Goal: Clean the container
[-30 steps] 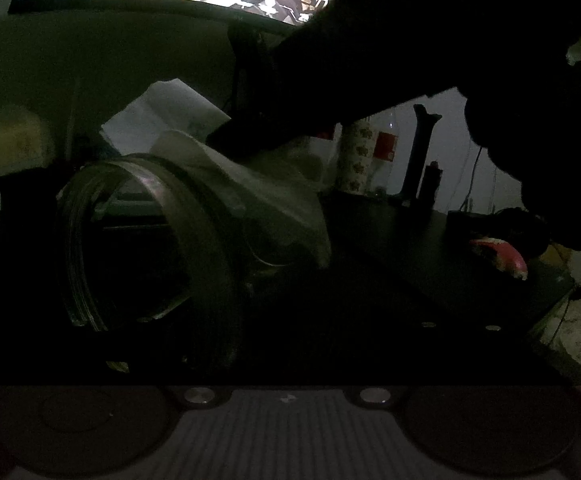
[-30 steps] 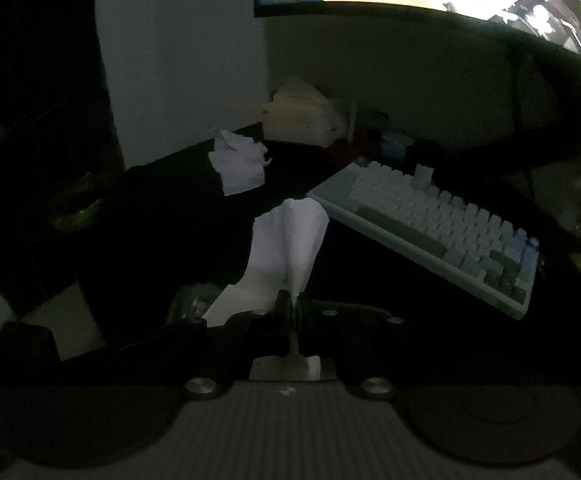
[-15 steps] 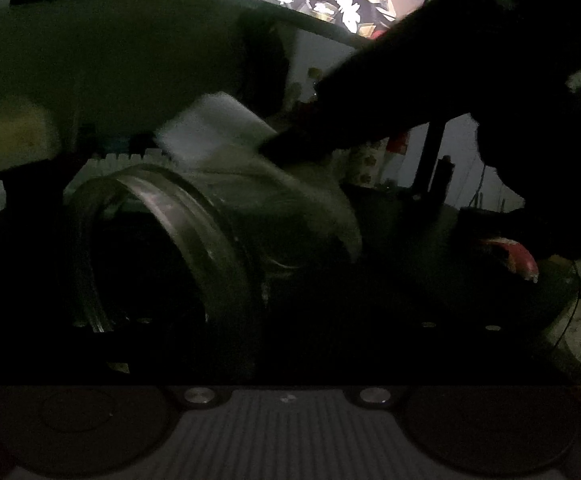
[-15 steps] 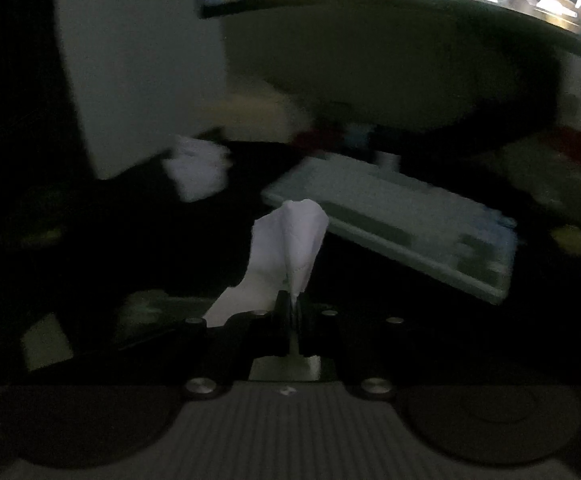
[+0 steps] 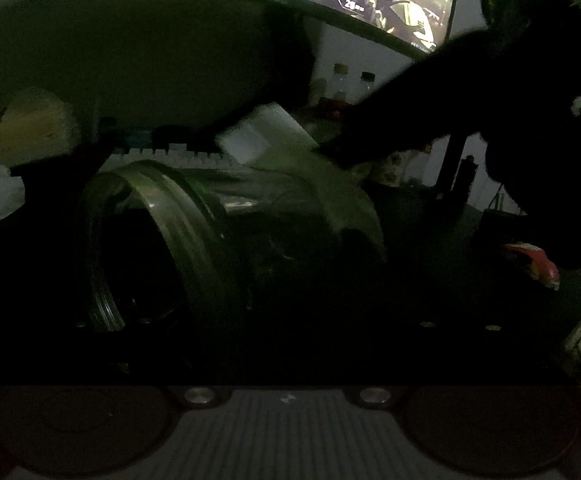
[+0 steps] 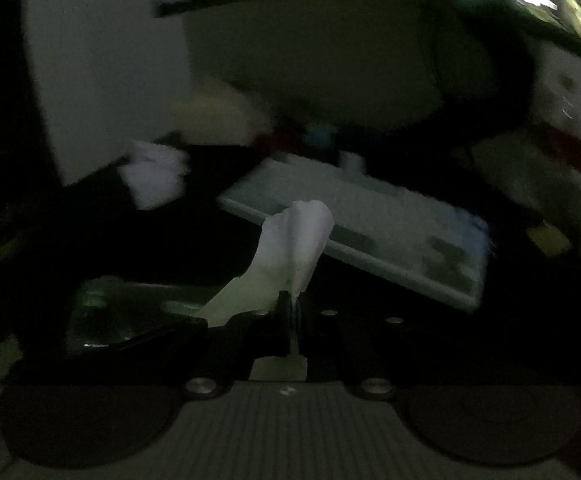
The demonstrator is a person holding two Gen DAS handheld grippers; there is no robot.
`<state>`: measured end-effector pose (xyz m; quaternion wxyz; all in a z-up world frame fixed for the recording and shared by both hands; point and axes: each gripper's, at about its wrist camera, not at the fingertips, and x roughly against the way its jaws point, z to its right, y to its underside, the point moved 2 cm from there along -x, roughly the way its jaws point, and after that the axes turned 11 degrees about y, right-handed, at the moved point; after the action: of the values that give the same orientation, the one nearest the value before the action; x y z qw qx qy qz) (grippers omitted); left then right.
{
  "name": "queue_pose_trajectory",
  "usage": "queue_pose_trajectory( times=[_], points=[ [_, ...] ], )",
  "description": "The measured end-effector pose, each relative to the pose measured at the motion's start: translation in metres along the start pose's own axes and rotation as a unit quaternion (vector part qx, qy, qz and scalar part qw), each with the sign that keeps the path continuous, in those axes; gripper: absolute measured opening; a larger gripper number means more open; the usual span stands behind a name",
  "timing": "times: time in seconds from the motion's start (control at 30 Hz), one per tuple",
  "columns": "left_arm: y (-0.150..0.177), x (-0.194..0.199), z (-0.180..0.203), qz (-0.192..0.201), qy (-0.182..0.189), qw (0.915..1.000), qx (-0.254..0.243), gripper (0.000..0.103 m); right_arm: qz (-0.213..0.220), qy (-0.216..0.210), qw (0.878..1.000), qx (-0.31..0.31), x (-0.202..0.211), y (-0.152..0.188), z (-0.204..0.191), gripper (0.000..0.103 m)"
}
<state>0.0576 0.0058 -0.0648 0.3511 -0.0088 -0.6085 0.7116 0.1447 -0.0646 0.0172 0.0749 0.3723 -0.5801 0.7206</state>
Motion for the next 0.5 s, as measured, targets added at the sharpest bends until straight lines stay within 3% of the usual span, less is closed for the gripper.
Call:
queue_pose_trajectory(
  times=[0.07, 0.1, 0.23, 0.4, 0.5],
  points=[
    [-0.001, -0.001, -0.001, -0.002, -0.002, 1.0000, 0.000, 0.088, 0.003, -0.049, 0.999, 0.009, 0.007, 0.000, -0.015, 0.007],
    [-0.001, -0.001, -0.001, -0.002, -0.002, 1.0000, 0.000, 0.088, 0.005, -0.054, 0.998, 0.019, 0.010, 0.000, -0.019, 0.007],
    [-0.001, -0.001, -0.002, -0.003, -0.004, 1.0000, -0.004, 0.088, 0.005, -0.037, 0.999, 0.030, 0.010, 0.003, -0.017, 0.007],
    [0.000, -0.001, -0.002, 0.001, -0.007, 1.0000, -0.004, 0.088, -0.027, 0.018, 0.999, -0.041, -0.002, 0.004, 0.021, 0.007],
    [0.000, -0.001, -0.001, 0.003, -0.010, 0.9999, -0.002, 0.088, -0.015, -0.010, 1.000, -0.020, 0.003, 0.005, 0.007, 0.008]
  ],
)
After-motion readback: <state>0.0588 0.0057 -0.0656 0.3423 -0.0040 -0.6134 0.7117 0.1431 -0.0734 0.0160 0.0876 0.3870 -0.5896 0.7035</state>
